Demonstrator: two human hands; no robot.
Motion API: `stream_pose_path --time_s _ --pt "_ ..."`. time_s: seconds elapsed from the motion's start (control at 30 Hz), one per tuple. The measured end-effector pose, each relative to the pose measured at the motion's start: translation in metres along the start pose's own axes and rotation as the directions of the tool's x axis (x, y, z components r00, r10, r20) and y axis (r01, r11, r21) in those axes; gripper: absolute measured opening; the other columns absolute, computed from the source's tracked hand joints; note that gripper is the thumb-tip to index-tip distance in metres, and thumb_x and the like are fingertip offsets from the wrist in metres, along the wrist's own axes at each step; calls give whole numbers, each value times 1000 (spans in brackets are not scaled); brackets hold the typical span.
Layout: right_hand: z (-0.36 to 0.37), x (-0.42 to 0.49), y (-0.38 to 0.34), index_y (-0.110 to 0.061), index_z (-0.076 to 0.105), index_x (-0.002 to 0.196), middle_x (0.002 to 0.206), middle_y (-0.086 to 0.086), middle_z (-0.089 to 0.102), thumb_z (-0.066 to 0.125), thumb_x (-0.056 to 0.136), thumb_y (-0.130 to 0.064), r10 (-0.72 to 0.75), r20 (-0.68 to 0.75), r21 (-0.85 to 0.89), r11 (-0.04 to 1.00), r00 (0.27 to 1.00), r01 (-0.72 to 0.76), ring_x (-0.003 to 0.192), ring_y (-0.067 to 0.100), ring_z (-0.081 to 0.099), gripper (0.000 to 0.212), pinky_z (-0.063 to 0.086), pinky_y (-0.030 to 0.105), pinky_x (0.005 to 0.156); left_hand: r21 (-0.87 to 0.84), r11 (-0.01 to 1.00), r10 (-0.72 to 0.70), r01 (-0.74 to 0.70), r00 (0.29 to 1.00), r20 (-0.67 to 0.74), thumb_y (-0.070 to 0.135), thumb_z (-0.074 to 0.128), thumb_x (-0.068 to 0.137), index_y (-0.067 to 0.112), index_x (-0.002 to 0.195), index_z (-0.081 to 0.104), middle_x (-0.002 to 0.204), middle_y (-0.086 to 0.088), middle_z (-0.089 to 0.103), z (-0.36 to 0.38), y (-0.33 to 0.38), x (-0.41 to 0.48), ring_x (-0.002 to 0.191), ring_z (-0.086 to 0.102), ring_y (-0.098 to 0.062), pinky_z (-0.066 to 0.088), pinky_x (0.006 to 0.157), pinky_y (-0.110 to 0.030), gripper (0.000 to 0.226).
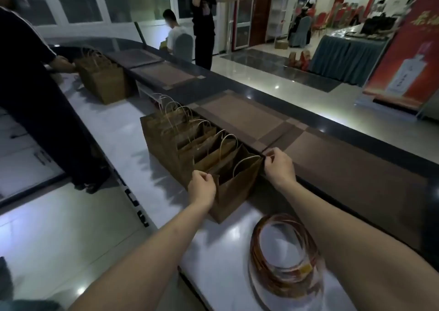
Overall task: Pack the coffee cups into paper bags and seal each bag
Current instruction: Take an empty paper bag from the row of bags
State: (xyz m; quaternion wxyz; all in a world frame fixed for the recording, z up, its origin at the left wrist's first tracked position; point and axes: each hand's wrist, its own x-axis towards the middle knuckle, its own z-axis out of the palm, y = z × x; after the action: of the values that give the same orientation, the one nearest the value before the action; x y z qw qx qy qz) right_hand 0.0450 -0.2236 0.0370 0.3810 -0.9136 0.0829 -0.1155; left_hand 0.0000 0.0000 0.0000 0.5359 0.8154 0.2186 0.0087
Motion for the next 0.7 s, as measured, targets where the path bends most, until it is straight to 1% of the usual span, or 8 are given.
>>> stream_pose_path --time_s 0.07,0.13,0.23,0.3,0.43,0.5,0.57,0.7 --pt "-1 14 -1 -20 67 116 108 -1 65 56 105 -21 -7 18 -7 1000 1000 7 96 16 61 16 52 34 83 -16 1000 -18 17 999 -48 34 51 107 23 100 49 104 -7 65 3 1 5 90 68 -29 60 77 -41 14" --pt "1 28 -3 -20 68 119 111 -2 65 58 104 -22 -36 54 -63 997 998 39 100 17 62 18 56 37 86 -22 999 -38 36 996 -79 40 55 105 22 96 50 99 -7 66 5 1 5 86 68 -25 56 70 -36 21" --pt "5 46 -8 -21 70 116 108 -3 63 61 104 -27 -105 143 -219 966 984 135 94 15 60 17 53 33 76 36 999 -36 40 993 -109 42 58 104 18 90 53 86 -1 61 10 4 6 74 59 -14 41 57 -26 29" --pt "7 56 -11 -21 73 116 106 -2 65 63 103 -30 -155 188 -282 937 970 205 94 16 62 19 55 34 73 88 995 -24 36 991 -134 44 60 103 15 89 56 81 1 60 14 5 3 71 54 -10 35 54 -26 32" --pt "16 72 -16 -23 74 113 113 2 65 66 101 -40 -246 277 -455 818 929 352 109 24 57 22 49 37 79 119 991 -38 56 989 -145 53 69 95 14 88 59 81 -1 63 23 4 5 73 57 -15 34 54 -29 41" --pt "19 78 -16 -23 73 115 117 4 65 66 100 -43 -274 315 -510 758 909 406 115 28 55 26 48 40 85 110 991 -54 71 987 -151 52 73 92 14 87 58 83 -2 63 27 4 6 74 58 -15 34 54 -29 40" --pt "23 82 -14 -21 73 116 119 6 66 66 99 -44 -289 346 -553 706 892 443 116 30 55 29 47 42 90 106 990 -74 91 985 -157 47 75 92 14 88 59 85 -3 63 29 5 7 74 58 -15 35 54 -28 37" --pt "31 84 -9 -20 72 114 119 6 65 68 97 -41 -275 391 -626 620 878 473 113 29 55 27 46 43 91 137 986 -77 99 984 -160 40 72 96 14 90 65 87 -3 67 34 6 8 73 58 -12 36 53 -26 28"
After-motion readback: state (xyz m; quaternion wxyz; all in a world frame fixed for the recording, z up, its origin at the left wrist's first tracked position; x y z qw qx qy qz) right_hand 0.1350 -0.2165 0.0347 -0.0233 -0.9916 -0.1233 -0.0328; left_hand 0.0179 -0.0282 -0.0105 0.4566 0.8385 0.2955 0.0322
